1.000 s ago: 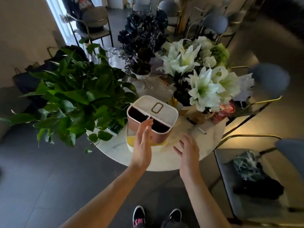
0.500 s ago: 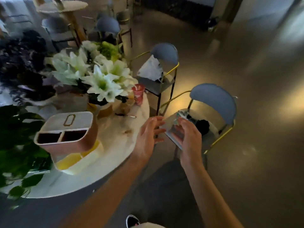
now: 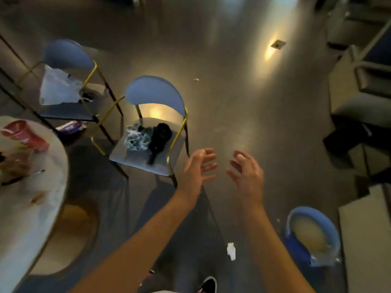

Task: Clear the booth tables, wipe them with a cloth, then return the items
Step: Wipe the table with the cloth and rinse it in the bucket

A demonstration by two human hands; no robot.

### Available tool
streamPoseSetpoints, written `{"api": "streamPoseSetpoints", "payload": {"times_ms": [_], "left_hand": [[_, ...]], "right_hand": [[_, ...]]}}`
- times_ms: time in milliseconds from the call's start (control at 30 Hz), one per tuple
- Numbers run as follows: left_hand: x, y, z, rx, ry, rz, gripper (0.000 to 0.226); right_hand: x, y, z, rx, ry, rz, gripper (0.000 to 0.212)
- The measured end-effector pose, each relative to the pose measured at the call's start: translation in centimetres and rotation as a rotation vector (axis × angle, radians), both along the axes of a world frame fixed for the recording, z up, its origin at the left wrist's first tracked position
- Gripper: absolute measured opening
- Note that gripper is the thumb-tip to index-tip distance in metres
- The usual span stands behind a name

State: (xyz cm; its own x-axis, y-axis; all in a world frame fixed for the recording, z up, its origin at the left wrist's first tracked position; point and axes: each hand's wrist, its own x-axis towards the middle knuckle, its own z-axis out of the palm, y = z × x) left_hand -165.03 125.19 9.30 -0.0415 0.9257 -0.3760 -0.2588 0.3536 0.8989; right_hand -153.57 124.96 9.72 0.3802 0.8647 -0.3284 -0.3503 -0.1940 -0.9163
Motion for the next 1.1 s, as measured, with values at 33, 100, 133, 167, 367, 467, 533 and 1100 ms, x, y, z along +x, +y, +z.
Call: {"api": "streamPoseSetpoints", "payload": {"times_ms": [33,100,133,167,367,467,533,1100], "left_hand": [[1.9,0.3,-0.5,-0.021,-0.012,-0.030,0.032],[5.2,1.1,-1.2,-0.064,-0.030,-0.085,0.034],[6.7,1.4,-1.5,-0.082,-0.030,-0.114,0.035],[8.3,1.9,-1.9,-0.095,-0.030,-0.149,0.036],[15.7,5.4,-4.6,-0.130,0.010,-0.370,0.040],[19.8,7.9,-5.9,-0.158,0.024,-0.489,0.036],[22.0,9.3,-6.4,-0.169,0.040,-0.567,0.034],[45.8,6.7,-16.6,-0.365,0.201,-1.068,0.037]], "right_hand": [[1.9,-0.2,-0.5,-0.015,-0.003,-0.040,0.018],[5.1,-0.6,-1.6,-0.044,-0.018,-0.111,0.017],[6.6,-0.7,-2.1,-0.061,-0.013,-0.149,0.017],[8.2,-0.7,-2.7,-0.084,0.000,-0.193,0.017],[15.6,0.4,-6.1,-0.175,0.091,-0.429,0.017],[19.3,1.3,-7.2,-0.200,0.131,-0.574,0.016],[21.3,1.6,-7.6,-0.219,0.153,-0.636,0.014],[39.8,-5.2,-18.8,-0.385,0.278,-1.067,0.017]]}}
